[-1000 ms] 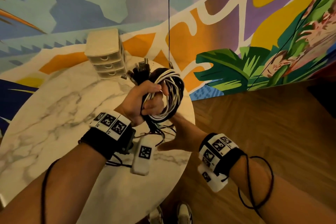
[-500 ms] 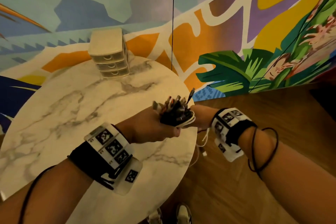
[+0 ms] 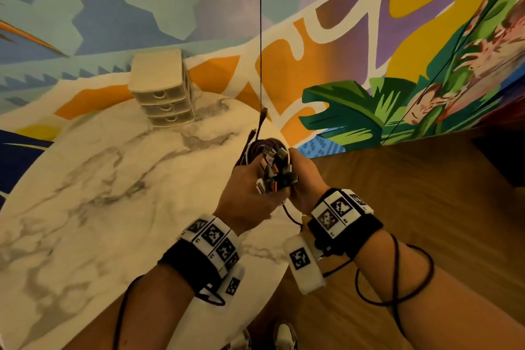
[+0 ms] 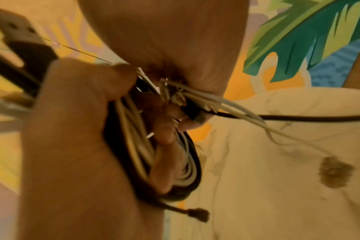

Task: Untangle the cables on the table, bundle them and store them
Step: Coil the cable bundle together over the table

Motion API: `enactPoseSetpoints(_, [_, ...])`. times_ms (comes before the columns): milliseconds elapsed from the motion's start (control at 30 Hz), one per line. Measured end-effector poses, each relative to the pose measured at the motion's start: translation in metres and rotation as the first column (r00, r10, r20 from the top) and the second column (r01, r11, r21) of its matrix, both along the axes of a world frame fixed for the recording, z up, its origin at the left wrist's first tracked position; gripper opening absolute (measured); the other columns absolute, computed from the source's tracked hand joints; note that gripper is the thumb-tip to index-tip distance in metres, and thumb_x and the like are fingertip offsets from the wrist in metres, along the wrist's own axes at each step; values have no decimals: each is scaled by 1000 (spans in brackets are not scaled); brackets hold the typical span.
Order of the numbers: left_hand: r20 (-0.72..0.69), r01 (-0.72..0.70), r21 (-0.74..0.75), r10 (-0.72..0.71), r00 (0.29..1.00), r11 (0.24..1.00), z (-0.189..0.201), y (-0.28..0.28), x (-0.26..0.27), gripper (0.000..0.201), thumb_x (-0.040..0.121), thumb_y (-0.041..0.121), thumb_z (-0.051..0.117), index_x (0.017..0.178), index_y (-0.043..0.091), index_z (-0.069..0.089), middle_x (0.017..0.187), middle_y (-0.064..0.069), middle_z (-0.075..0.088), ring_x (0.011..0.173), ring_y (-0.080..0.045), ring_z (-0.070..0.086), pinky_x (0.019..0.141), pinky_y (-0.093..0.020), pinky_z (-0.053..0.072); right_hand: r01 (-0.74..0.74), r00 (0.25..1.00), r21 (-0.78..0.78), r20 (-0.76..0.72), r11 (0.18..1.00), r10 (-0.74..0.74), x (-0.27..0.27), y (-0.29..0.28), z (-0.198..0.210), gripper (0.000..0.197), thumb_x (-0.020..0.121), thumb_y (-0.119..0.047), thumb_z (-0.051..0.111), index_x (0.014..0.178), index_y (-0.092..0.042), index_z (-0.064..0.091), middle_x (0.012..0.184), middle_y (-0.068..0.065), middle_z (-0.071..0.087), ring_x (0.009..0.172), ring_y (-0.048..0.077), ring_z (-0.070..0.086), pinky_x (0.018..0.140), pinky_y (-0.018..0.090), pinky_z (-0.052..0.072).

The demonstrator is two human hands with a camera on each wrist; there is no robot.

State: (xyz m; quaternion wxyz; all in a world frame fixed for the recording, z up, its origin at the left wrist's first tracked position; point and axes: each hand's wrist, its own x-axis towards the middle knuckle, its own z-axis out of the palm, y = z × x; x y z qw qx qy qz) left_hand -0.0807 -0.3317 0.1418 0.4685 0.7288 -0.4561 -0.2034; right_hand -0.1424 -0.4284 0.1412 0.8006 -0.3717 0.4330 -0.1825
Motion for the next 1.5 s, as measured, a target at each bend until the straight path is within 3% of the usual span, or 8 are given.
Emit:
enactPoseSetpoints(100, [19, -40, -70, 42, 999, 997, 1, 0, 2, 29, 71, 37, 63, 97, 23, 59, 84, 9, 66, 80, -14, 64, 70, -39, 53, -30, 990, 66, 140, 997, 21, -4, 6, 0, 29, 96, -22, 39, 92, -3, 60, 77, 10, 60, 64, 19, 60, 56, 24, 51])
enactPoseSetpoints(233, [-4, -130, -60, 130, 991, 990, 5, 0, 2, 41, 73, 27, 70, 105, 31, 44, 84, 20, 61, 76, 8, 59, 65, -13, 48, -111, 955, 102, 287, 989, 78, -4, 16, -1, 34, 98, -24, 36, 92, -9, 65, 79, 8, 67, 71, 21, 65, 65, 26, 57])
enactPoseSetpoints(333, [-121, -181, 36, 184, 976, 983, 8, 1, 6, 42, 75, 16, 70, 107, 32, 48, 79, 19, 62, 71, 6, 59, 59, -10, 44, -124, 963, 21, 246, 992, 115, -1, 26, -7, 38, 100, -23, 30, 95, -14, 66, 103, 12, 69, 112, 42, 55, 106, 48, 40])
enactPoseSetpoints(433, [-239, -183, 128, 210, 948, 975, 13, -1, 14, 28, 75, 5, 67, 96, 20, 60, 73, 10, 63, 67, -7, 60, 57, -15, 45, -196, 956, -50, 211, 979, 202, -5, 26, -11, 34, 100, -27, 35, 102, -21, 68, 116, 4, 67, 113, 23, 57, 106, 41, 36])
enactPoseSetpoints(600, [-748, -32, 4, 24, 663, 999, 20, 18, 32, 19, 76, 0, 63, 95, 0, 62, 73, -11, 59, 64, -18, 56, 62, -27, 47, -163, 986, -468, -39, 869, 164, -11, 8, -14, 29, 78, -44, 70, 94, -22, 61, 94, 0, 64, 90, 12, 58, 82, 32, 43])
enactPoseSetpoints(767, [-874, 122, -152, -191, 446, 981, 21, 26, 38, 21, 70, 5, 59, 91, 2, 64, 60, -3, 51, 50, -11, 45, 49, -19, 40, -267, 914, -165, 267, 949, 304, -9, 6, -17, 67, 80, -53, 62, 132, -14, 47, 126, 13, 61, 116, 29, 59, 96, 42, 50])
enactPoseSetpoints(1133, [-684, -189, 25, 154, 713, 982, 16, 21, 37, 12, 80, -5, 59, 89, -4, 68, 74, -17, 65, 66, -25, 62, 69, -37, 52, -36, 982, -303, 168, 952, 90, 6, 24, -24, 40, 76, -36, 75, 110, -19, 62, 107, 7, 71, 103, 25, 66, 95, 51, 49])
enactPoseSetpoints(1500, [-741, -277, 88, 249, 624, 957, 9, 22, 42, 15, 85, -2, 55, 77, 0, 68, 67, -14, 55, 56, -18, 55, 56, -30, 46, -281, 937, -511, 36, 812, 347, -3, 25, -26, 96, 65, -5, 84, 140, -18, 25, 127, 5, 56, 116, 15, 58, 97, 39, 50])
